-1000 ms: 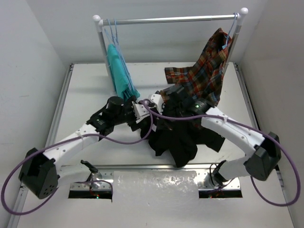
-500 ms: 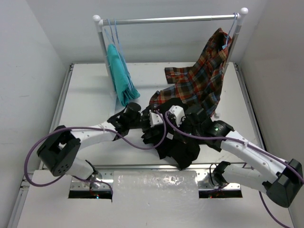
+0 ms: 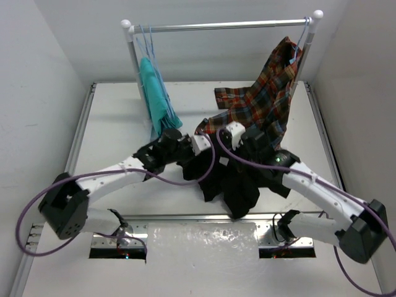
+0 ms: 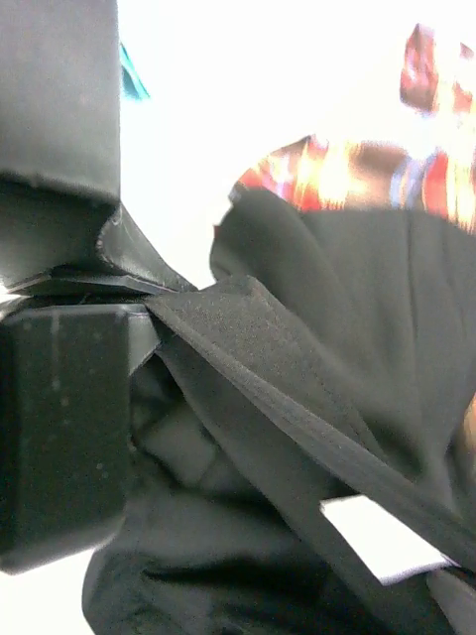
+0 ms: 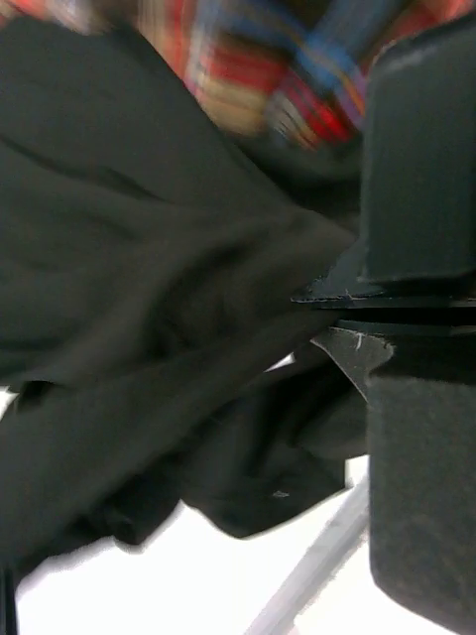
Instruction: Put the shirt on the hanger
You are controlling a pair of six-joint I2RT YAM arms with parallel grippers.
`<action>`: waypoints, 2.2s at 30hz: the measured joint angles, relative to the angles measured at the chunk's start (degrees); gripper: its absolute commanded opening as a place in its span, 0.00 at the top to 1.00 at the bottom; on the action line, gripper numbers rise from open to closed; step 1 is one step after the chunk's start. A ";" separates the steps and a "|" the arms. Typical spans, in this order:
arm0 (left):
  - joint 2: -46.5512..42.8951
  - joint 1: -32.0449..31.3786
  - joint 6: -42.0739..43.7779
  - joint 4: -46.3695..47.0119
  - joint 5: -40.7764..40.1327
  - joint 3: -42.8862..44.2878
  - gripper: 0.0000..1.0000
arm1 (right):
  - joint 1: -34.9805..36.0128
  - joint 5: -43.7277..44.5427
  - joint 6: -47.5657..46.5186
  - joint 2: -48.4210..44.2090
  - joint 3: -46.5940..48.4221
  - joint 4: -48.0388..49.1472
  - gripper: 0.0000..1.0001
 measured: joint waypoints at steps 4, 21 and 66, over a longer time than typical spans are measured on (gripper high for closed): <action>-9.60 2.73 -0.26 -12.02 -5.35 7.54 1.00 | -0.85 0.87 -1.36 8.07 13.86 0.09 1.00; -17.20 2.51 -14.47 -31.26 -7.65 6.64 1.00 | -4.50 -7.10 3.72 30.82 28.22 5.33 0.36; -19.63 2.78 -14.67 -21.35 -18.95 -7.48 1.00 | 2.14 0.98 5.27 57.46 78.42 21.53 0.65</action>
